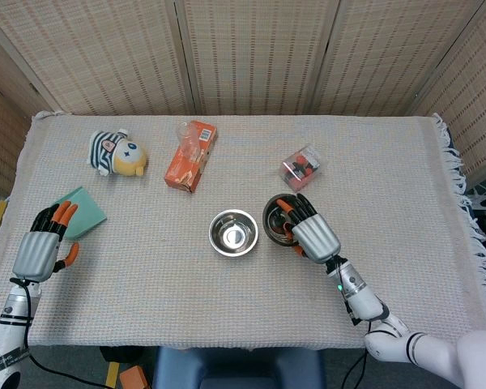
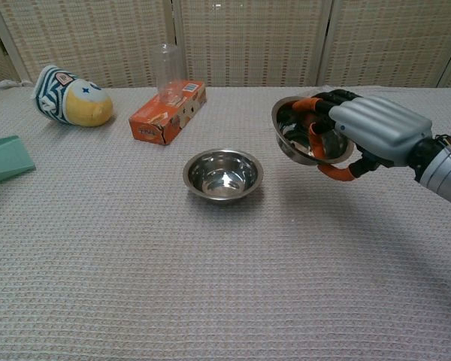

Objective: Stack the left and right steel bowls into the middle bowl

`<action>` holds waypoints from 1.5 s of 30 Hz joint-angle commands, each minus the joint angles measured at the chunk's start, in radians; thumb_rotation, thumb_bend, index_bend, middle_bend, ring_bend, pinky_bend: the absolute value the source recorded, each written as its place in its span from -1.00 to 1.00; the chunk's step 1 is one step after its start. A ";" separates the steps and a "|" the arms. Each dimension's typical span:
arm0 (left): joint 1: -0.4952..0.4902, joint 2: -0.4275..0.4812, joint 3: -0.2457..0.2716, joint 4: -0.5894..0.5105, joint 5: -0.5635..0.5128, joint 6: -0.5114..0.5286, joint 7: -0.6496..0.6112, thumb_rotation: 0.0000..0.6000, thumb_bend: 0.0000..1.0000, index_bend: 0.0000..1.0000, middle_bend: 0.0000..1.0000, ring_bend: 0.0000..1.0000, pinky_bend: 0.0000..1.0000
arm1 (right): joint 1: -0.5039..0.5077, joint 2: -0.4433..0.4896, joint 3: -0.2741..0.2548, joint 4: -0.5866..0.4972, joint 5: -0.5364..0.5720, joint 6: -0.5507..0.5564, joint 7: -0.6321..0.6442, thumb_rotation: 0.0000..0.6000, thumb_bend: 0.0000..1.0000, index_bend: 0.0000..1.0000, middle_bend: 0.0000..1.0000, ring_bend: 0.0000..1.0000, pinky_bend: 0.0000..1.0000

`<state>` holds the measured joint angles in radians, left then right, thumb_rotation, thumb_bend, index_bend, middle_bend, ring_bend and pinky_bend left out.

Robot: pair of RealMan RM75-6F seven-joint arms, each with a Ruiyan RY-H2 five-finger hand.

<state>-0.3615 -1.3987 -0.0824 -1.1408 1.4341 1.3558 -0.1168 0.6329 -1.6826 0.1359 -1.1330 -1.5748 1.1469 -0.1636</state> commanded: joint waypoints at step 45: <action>0.076 0.186 -0.024 -0.288 -0.100 -0.028 0.162 1.00 -0.08 -1.00 -1.00 -1.00 -0.83 | -0.401 0.390 -0.009 -0.453 0.373 0.410 -0.209 1.00 -0.79 -1.00 -1.00 -1.00 -1.00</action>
<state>-0.2959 -1.2325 -0.1013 -1.3999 1.3524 1.3294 0.0256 0.2774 -1.3688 0.1233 -1.5562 -1.2287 1.5522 -0.4698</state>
